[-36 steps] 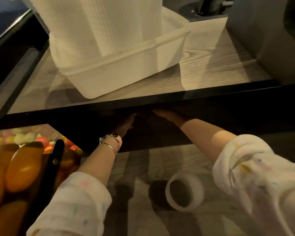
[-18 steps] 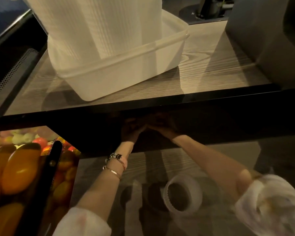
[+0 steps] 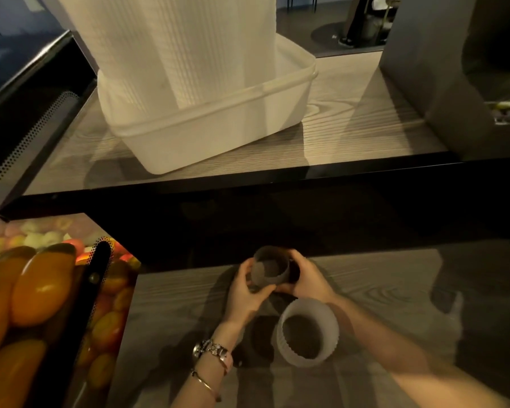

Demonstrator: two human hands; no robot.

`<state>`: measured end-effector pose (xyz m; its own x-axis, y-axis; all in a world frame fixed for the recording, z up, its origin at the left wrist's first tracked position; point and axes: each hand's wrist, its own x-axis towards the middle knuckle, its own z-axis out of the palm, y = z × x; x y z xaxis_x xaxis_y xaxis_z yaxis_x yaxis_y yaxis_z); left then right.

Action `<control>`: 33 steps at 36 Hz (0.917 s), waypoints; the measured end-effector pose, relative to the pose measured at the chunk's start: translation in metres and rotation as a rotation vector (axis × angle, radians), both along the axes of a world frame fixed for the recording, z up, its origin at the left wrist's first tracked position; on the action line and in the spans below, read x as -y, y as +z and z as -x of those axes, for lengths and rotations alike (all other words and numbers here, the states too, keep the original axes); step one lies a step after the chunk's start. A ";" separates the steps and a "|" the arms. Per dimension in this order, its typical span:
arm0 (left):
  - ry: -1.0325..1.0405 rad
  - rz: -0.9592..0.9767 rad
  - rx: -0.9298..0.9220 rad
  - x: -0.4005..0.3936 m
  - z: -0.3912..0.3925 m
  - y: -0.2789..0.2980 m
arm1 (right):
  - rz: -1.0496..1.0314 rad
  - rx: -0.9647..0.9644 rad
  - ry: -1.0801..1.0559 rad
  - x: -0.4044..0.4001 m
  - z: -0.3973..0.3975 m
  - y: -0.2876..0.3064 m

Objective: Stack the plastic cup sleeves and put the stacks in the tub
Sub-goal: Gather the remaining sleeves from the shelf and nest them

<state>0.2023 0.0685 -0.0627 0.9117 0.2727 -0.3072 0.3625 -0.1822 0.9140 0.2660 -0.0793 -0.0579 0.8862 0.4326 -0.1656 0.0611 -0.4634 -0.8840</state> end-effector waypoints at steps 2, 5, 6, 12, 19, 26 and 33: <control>0.007 0.016 0.017 0.003 0.000 0.005 | -0.038 -0.029 0.009 0.001 0.001 0.005; 0.007 0.009 0.046 0.005 0.003 0.017 | -0.124 -0.071 0.037 0.004 0.000 0.015; 0.006 -0.008 0.057 0.006 0.004 0.022 | -0.147 -0.071 0.051 0.006 0.000 0.021; 0.023 0.032 0.125 0.014 0.016 0.074 | -0.285 -0.094 0.117 0.015 0.009 0.070; 0.010 0.148 0.224 0.034 0.049 0.118 | -0.356 -0.098 0.114 0.037 0.036 0.118; -0.078 0.058 0.193 0.047 0.072 0.132 | -0.330 -0.060 0.060 0.062 0.066 0.128; -0.200 -0.067 0.196 0.046 0.094 0.123 | -0.279 0.041 0.058 0.078 0.093 0.120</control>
<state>0.1080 0.0225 0.0608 0.9897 0.0949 -0.1068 0.1304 -0.2944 0.9467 0.1733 -0.1573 0.0620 0.8622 0.5066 0.0025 0.1188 -0.1973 -0.9731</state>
